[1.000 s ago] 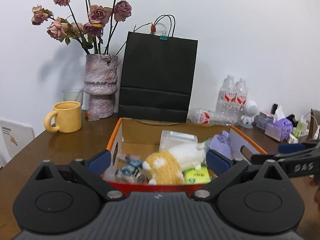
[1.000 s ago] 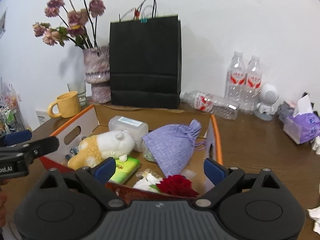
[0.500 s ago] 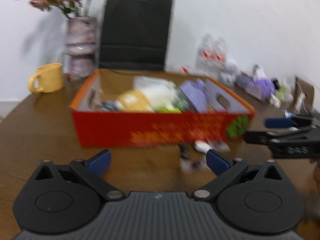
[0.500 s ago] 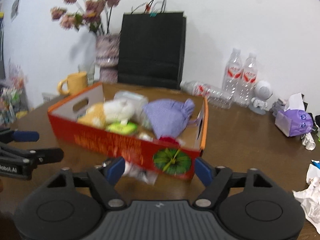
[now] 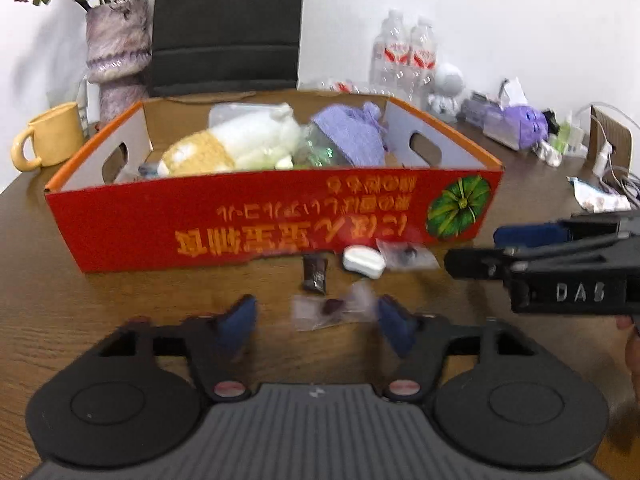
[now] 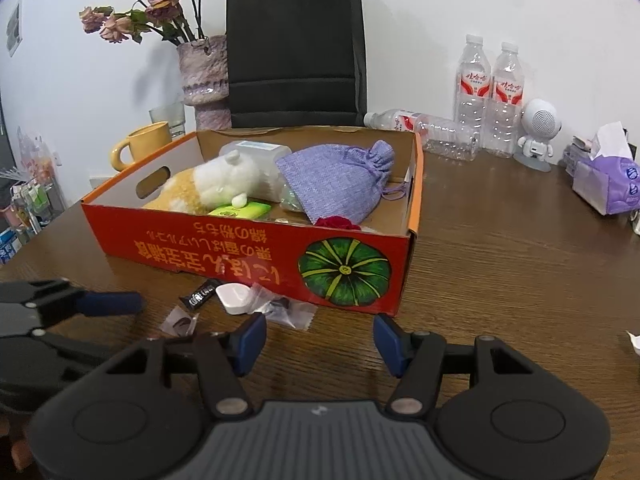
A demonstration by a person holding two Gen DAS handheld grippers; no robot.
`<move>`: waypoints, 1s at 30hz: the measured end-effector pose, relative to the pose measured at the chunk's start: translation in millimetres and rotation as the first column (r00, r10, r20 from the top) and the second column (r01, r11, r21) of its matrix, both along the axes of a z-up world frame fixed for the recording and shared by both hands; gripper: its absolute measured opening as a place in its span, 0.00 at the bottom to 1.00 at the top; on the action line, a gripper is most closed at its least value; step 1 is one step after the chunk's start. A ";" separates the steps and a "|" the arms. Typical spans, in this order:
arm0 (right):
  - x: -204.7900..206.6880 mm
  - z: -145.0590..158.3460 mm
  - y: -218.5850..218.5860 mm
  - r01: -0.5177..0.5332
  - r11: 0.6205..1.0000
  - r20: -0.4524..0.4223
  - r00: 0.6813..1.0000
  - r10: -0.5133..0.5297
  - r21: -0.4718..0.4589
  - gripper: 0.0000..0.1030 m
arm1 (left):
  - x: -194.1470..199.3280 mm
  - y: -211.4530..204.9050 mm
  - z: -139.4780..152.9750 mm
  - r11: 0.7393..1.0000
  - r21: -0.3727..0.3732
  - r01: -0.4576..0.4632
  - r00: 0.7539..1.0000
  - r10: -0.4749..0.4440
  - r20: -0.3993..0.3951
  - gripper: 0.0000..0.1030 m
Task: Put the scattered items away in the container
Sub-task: 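Move both tools back and grasp another candy packet with the left tool, then grasp a clear candy packet with the right tool while the left tool holds its packet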
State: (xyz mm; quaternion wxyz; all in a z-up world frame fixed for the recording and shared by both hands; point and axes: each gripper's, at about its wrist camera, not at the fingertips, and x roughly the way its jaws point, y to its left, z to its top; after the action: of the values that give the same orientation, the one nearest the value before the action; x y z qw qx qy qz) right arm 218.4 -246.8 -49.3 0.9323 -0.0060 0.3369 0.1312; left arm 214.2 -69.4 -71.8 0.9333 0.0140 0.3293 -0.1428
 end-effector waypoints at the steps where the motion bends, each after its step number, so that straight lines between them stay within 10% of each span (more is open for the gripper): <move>1: 1.4 -0.7 0.9 -0.004 1.000 -0.002 1.000 0.004 0.001 0.57 | 0.9 0.2 0.4 1.000 -0.002 0.000 1.000 0.000 0.002 0.43; 5: 6.8 -3.0 9.9 -0.025 1.000 -0.007 1.000 0.025 0.004 0.57 | 0.3 5.9 0.8 1.000 -0.021 0.004 1.000 -0.004 0.012 0.26; 18: 25.4 -13.8 35.0 0.060 0.998 -0.040 0.997 -0.059 0.024 0.55 | -0.3 42.1 -1.0 0.990 -0.136 -0.033 0.999 0.035 0.013 0.23; 24: 20.0 -17.0 51.6 0.072 0.995 -0.020 0.997 -0.074 -0.066 0.29 | -0.5 52.9 0.1 0.984 -0.172 -0.034 0.999 0.037 0.010 0.23; 25: 18.6 -17.0 52.6 0.069 0.995 -0.017 0.997 -0.070 -0.066 0.03 | -0.8 54.5 0.3 0.984 -0.176 -0.035 0.999 0.038 0.010 0.23; 30: 11.8 -14.5 50.3 0.073 0.996 -0.024 0.997 -0.074 -0.047 0.02 | -5.1 59.9 1.3 0.982 -0.184 -0.034 0.999 0.038 0.018 0.22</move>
State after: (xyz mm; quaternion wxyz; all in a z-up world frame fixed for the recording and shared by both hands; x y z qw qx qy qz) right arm 230.2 -196.6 -63.8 0.9317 -0.0133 0.3519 0.0892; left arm 209.1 -9.5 -70.5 0.9364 -0.0769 0.3050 -0.1553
